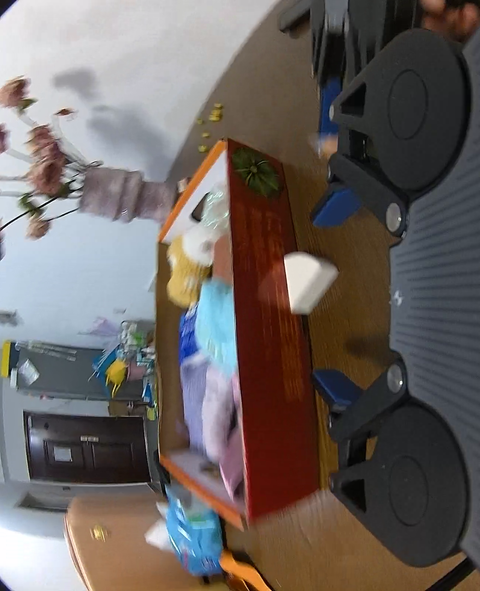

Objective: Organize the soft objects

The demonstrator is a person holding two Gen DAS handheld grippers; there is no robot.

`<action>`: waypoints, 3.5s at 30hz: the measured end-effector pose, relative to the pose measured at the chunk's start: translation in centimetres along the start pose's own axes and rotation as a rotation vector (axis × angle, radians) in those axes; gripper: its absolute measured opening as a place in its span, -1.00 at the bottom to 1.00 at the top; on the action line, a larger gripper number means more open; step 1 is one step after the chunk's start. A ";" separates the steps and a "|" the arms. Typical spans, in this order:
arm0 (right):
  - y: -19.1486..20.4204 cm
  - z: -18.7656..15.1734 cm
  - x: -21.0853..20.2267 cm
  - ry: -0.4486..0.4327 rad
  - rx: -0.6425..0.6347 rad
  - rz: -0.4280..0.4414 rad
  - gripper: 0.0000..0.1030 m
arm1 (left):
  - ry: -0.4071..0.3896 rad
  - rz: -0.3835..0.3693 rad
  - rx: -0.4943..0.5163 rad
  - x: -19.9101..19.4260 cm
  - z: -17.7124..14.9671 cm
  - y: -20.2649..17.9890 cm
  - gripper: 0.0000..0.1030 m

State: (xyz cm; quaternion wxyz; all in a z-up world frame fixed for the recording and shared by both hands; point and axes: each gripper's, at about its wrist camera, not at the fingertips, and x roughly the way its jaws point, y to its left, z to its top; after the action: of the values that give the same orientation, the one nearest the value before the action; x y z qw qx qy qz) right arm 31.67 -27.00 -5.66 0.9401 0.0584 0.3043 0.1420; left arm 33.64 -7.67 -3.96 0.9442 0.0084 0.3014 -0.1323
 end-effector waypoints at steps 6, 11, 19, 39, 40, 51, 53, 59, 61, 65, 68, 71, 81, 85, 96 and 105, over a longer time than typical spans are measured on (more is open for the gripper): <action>-2.8 -1.2 -3.5 -0.064 0.089 0.022 -0.26 | 0.044 0.095 0.020 3.8 0.9 -2.9 -0.21; -3.0 -2.0 -4.2 -0.066 0.100 0.033 -0.26 | 0.039 0.135 0.001 3.5 0.2 -3.4 -0.42; -1.6 -2.7 -7.9 -0.108 0.071 0.055 -0.26 | -0.007 0.095 -0.025 -4.7 -1.3 -2.7 -0.44; 4.5 -1.4 -14.1 -0.211 -0.023 0.128 -0.26 | -0.182 -0.063 -0.080 -15.9 0.9 0.1 -0.40; 4.3 0.0 -14.0 -0.227 -0.037 0.134 -0.26 | -0.189 -0.081 -0.078 -15.1 2.5 0.3 -0.40; -2.1 17.3 2.6 -0.129 0.146 0.196 -0.25 | 0.017 -0.097 -0.096 4.3 15.3 2.5 -0.37; -3.3 18.4 6.3 -0.095 0.188 0.179 -0.25 | 0.071 -0.100 -0.128 7.6 15.4 3.2 -0.36; -4.0 18.6 13.4 -0.008 0.218 0.148 -0.09 | 0.099 -0.103 -0.132 12.7 14.2 4.5 0.15; -4.0 18.3 14.4 0.002 0.205 0.132 -0.01 | 0.086 -0.118 -0.110 12.9 14.0 4.6 0.43; -4.2 18.2 14.8 -0.019 0.206 0.109 0.04 | 0.078 -0.097 -0.097 12.3 14.0 5.6 0.45; -4.2 18.4 13.9 -0.024 0.198 0.100 0.05 | 0.069 -0.097 -0.101 10.6 14.6 6.3 0.45; -4.1 19.2 12.5 -0.042 0.186 0.091 0.05 | 0.022 -0.036 -0.082 8.2 15.5 7.1 0.47; -1.8 22.1 4.0 -0.103 0.002 0.001 0.45 | -0.200 0.172 0.022 -1.4 16.7 8.3 0.83; -0.5 20.9 1.6 -0.148 -0.094 -0.021 0.67 | -0.351 0.207 0.030 -4.7 15.1 8.0 0.99; 1.6 13.8 -3.1 -0.497 -0.180 -0.092 0.98 | -0.438 0.209 -0.045 -8.6 10.2 7.8 1.00; 3.0 12.5 -6.7 -0.543 -0.170 -0.091 1.00 | -0.473 0.212 -0.013 -12.7 8.2 6.8 1.00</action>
State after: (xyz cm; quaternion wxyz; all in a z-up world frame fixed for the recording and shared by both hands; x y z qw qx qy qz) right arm 33.13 -26.43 8.72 0.9941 0.0015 0.0307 0.1037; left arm 30.12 1.26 9.60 0.9971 0.0027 0.0706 -0.0290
